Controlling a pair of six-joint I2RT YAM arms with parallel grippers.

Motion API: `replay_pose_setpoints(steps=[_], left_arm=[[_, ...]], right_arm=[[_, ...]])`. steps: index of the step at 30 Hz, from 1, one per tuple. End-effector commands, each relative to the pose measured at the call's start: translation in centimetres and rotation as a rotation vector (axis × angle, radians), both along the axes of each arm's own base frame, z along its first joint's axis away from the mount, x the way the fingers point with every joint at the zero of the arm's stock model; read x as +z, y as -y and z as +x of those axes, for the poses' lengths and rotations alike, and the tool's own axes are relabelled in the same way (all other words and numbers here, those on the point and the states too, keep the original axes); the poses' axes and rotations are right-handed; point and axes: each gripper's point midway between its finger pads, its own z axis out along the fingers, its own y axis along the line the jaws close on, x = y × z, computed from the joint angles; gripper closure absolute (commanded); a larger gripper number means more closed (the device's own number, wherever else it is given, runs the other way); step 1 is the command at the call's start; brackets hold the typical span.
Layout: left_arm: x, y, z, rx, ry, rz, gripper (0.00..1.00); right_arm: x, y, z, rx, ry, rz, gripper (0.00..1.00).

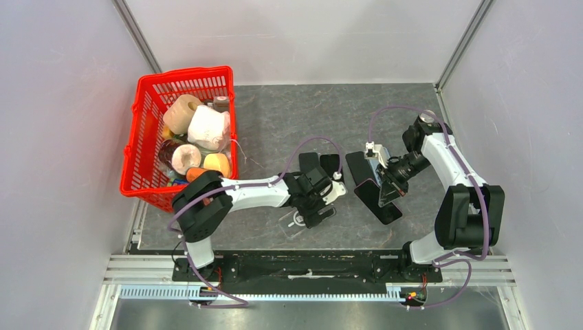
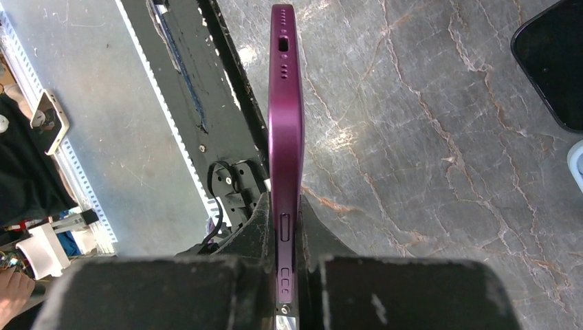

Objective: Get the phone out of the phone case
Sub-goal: Adjust the phone case at the center of the board.

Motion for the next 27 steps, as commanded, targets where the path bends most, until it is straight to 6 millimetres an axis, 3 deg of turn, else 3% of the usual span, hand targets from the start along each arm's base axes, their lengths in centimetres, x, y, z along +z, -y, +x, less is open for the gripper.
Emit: replay_pose_setpoints(steps=[1, 7, 11, 20, 27], left_arm=[[-2.6, -0.7, -1.2, -0.067, -0.02, 0.084, 0.11], [-2.3, -0.9, -1.4, -0.181, -0.015, 0.1, 0.33], [-1.5, -1.1, -1.6, -0.305, 0.011, 0.098, 0.39], [-0.6, -1.6, -0.9, -0.503, 0.088, 0.13, 0.37], [-0.4, -3.4, -1.4, -0.584, 0.095, 0.175, 0.17]], right_arm=[[0.7, 0.0, -0.2, -0.004, 0.019, 0.0, 1.0], [0.3, 0.3, -0.5, 0.0, 0.015, -0.005, 1.0], [-0.4, 0.8, -0.9, 0.016, 0.012, -0.03, 1.0], [-1.1, 1.1, -1.4, 0.026, -0.017, -0.039, 1.0], [-2.2, 1.5, -1.6, 0.055, -0.059, -0.053, 1.0]])
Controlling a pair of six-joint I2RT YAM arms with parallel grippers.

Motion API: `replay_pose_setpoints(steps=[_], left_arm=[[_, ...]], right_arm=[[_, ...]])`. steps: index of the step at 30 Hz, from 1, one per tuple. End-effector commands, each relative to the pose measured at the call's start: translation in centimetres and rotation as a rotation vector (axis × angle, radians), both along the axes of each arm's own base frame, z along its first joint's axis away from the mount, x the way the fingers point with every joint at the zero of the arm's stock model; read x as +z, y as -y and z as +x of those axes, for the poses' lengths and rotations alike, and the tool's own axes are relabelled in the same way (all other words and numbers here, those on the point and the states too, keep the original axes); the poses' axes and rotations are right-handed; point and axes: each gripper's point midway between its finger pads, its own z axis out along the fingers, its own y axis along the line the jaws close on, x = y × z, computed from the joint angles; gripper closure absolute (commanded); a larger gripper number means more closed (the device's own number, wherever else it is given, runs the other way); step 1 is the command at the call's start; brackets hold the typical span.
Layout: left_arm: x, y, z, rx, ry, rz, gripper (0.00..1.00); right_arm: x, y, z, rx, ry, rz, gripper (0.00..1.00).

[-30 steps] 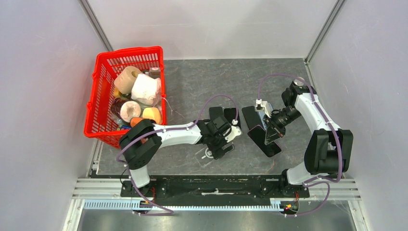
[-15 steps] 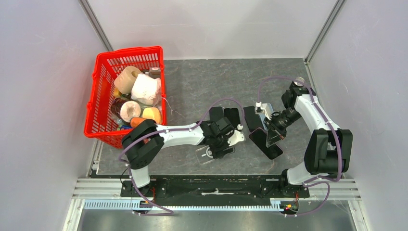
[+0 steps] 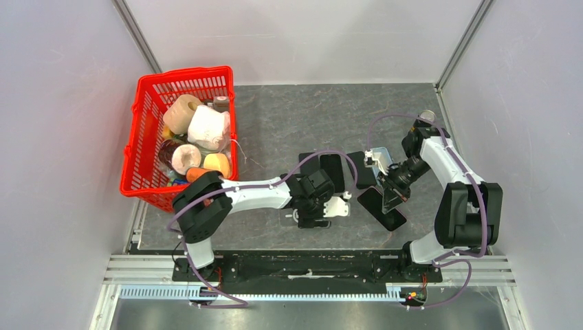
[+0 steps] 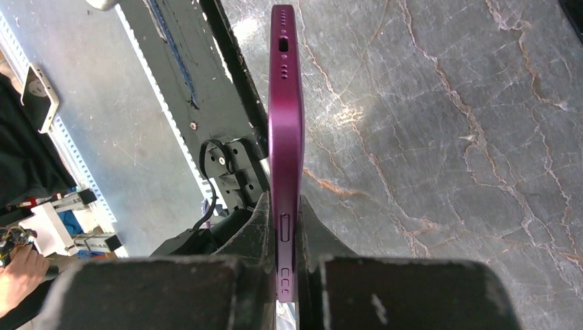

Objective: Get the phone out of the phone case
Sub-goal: Adjust the phone case at the center of the board.

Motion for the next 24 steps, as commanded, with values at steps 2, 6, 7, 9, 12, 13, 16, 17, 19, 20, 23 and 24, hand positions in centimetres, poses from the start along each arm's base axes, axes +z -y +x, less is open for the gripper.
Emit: replay_pose_setpoints(steps=[2, 6, 7, 9, 12, 13, 16, 17, 19, 20, 23, 24], left_arm=[[0.0, -3.9, -0.8, -0.11, 0.021, 0.121, 0.12], [1.6, -3.6, -0.7, -0.109, 0.047, 0.078, 0.08], [2.0, -3.4, -0.6, -0.11, 0.053, 0.066, 0.08], [2.6, -3.2, -0.5, -0.113, 0.064, 0.051, 0.08], [3.4, -3.1, -0.3, -0.111, 0.074, 0.042, 0.07], [3.8, -3.1, -0.3, -0.108, 0.078, 0.034, 0.07], [5.4, -3.1, -0.3, -0.098, 0.101, -0.007, 0.07], [6.2, -3.1, -0.3, -0.093, 0.114, -0.025, 0.07], [7.4, -3.5, -0.4, -0.084, 0.137, -0.051, 0.07], [7.8, -4.0, -0.5, -0.084, 0.145, -0.057, 0.07], [9.4, -5.5, -1.4, -0.088, 0.171, -0.092, 0.06], [10.1, -6.1, -1.6, -0.089, 0.183, -0.106, 0.06]], right_arm=[[-0.6, 0.2, -0.1, 0.029, -0.026, 0.01, 1.0], [-1.0, 0.3, 0.4, 0.038, -0.036, 0.005, 1.0], [-1.1, 0.3, 0.6, 0.042, -0.041, 0.005, 1.0], [-1.3, 0.3, 0.9, 0.048, -0.046, -0.001, 1.0], [-1.8, 0.3, 1.2, 0.061, -0.049, -0.023, 1.0], [-2.1, -0.2, 1.1, 0.09, -0.045, -0.037, 1.0], [-2.7, -1.0, 1.4, 0.124, -0.038, -0.065, 1.0], [-2.7, -1.4, 1.5, 0.132, -0.042, -0.062, 1.0], [-2.9, -2.0, 1.8, 0.152, -0.047, -0.069, 1.0], [-3.2, -2.2, 2.0, 0.165, -0.043, -0.08, 1.0], [-3.9, -3.2, 2.4, 0.222, -0.039, -0.12, 1.0], [-4.0, -3.6, 2.5, 0.242, -0.043, -0.129, 1.0]])
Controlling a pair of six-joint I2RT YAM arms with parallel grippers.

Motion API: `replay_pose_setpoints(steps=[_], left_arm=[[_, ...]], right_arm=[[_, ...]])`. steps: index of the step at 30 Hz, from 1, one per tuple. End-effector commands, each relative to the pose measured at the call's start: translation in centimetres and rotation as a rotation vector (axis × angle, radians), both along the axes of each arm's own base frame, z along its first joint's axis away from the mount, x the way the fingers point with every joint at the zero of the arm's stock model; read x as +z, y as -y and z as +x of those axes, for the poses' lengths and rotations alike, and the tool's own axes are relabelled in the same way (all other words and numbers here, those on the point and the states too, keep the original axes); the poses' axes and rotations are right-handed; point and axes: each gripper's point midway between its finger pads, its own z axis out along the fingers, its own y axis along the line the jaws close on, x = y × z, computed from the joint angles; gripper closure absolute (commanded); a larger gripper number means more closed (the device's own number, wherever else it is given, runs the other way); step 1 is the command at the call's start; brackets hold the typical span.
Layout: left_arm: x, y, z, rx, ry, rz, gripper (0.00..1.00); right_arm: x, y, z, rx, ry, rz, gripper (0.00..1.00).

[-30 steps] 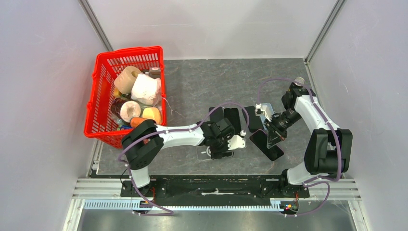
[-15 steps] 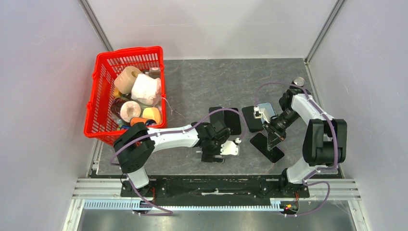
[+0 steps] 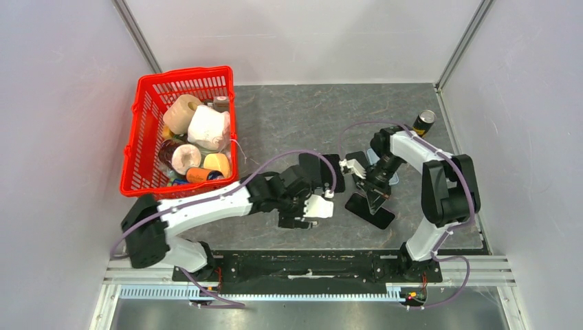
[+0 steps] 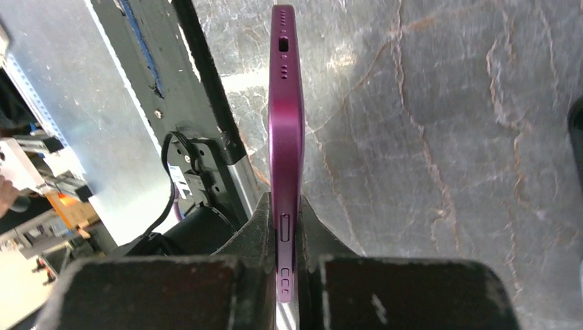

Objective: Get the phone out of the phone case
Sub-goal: Adjust the phone case at the center of the board, then place the phone at the center of the board.

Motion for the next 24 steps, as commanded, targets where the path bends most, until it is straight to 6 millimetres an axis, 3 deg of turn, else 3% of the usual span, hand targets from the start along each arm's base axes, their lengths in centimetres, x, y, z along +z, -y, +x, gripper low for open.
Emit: replay_pose_setpoints(steps=[1, 10, 16, 22, 24], left_arm=[[3.0, -2.7, -0.9, -0.022, 0.062, -0.047, 0.06], [7.6, -6.3, 0.0, 0.077, 0.145, -0.144, 0.04], [9.9, -6.1, 0.6, 0.109, 0.133, -0.249, 0.04], [11.1, -5.9, 1.5, 0.123, 0.159, -0.285, 0.04], [11.2, -5.9, 1.6, 0.122, 0.162, -0.29, 0.04]], right_arm=[[0.0, -1.7, 1.5, 0.056, 0.018, -0.035, 1.0], [-1.7, -4.4, 1.7, 0.238, -0.043, -0.149, 1.0], [-2.9, -5.1, 0.9, 0.317, -0.077, -0.208, 1.0], [-3.9, -5.0, 0.8, 0.347, -0.077, -0.261, 1.0], [-4.4, -5.1, 1.2, 0.339, -0.069, -0.273, 0.93]])
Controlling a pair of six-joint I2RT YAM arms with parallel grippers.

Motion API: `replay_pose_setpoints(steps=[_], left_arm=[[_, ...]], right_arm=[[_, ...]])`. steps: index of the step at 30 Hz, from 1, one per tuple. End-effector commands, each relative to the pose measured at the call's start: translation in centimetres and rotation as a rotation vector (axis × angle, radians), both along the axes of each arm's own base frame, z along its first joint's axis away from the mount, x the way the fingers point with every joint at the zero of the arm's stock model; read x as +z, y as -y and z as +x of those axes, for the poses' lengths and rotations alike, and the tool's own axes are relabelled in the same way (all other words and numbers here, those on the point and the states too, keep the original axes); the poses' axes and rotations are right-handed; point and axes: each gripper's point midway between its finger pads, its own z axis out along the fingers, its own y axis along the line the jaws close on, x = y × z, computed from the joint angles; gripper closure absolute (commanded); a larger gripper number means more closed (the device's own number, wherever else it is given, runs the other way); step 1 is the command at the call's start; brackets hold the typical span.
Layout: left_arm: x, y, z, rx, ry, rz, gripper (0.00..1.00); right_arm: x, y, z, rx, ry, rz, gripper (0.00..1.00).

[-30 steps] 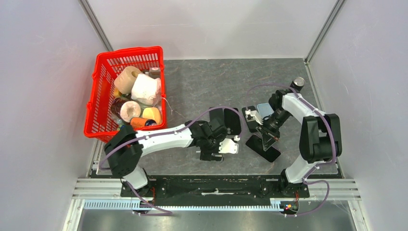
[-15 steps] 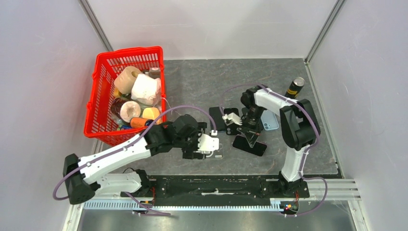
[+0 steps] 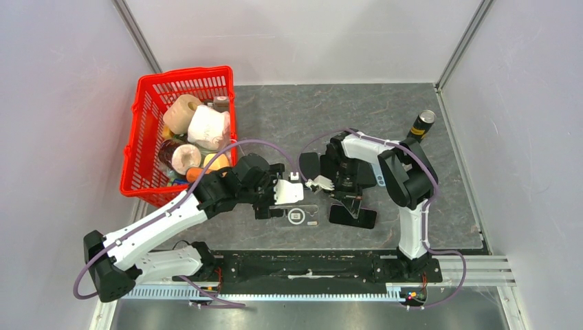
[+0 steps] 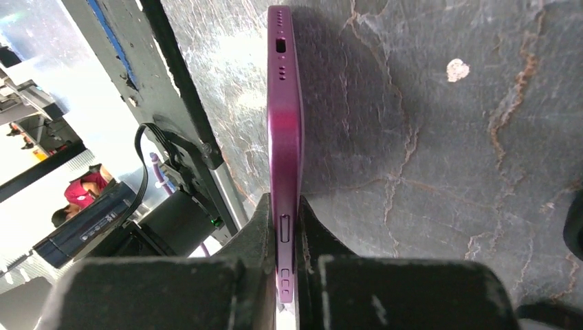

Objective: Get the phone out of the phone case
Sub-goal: Place the phone at the center of the board.

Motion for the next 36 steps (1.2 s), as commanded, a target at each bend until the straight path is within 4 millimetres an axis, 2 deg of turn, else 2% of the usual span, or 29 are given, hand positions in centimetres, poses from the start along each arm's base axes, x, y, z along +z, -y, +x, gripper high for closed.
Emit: replay_pose_setpoints(steps=[1, 4, 12, 17, 21, 30, 36], left_arm=[[2.8, 1.1, 0.5, -0.026, 0.05, -0.085, 0.04], [2.9, 1.1, 0.4, -0.028, 0.051, -0.089, 0.04], [3.0, 1.1, 0.4, -0.022, 0.051, -0.093, 0.04], [2.9, 1.1, 0.5, -0.018, 0.048, -0.092, 0.04], [3.1, 1.0, 0.8, 0.005, 0.062, -0.101, 0.04], [4.6, 0.6, 3.1, 0.119, 0.109, -0.152, 0.03], [6.7, -0.2, 4.9, 0.228, 0.122, -0.242, 0.02]], right_arm=[[-0.8, 0.1, 1.2, 0.004, 0.03, -0.05, 0.89], [-1.3, 0.0, 2.0, -0.008, 0.053, -0.07, 0.75], [-2.1, -0.3, 3.2, -0.02, 0.1, -0.077, 0.59], [-1.9, -0.5, 3.7, -0.034, 0.128, -0.076, 0.43], [-1.4, -0.6, 3.9, -0.047, 0.155, -0.071, 0.38], [0.5, -1.1, 4.6, -0.102, 0.236, -0.051, 0.31], [3.1, -1.9, 5.8, -0.173, 0.347, -0.007, 0.3]])
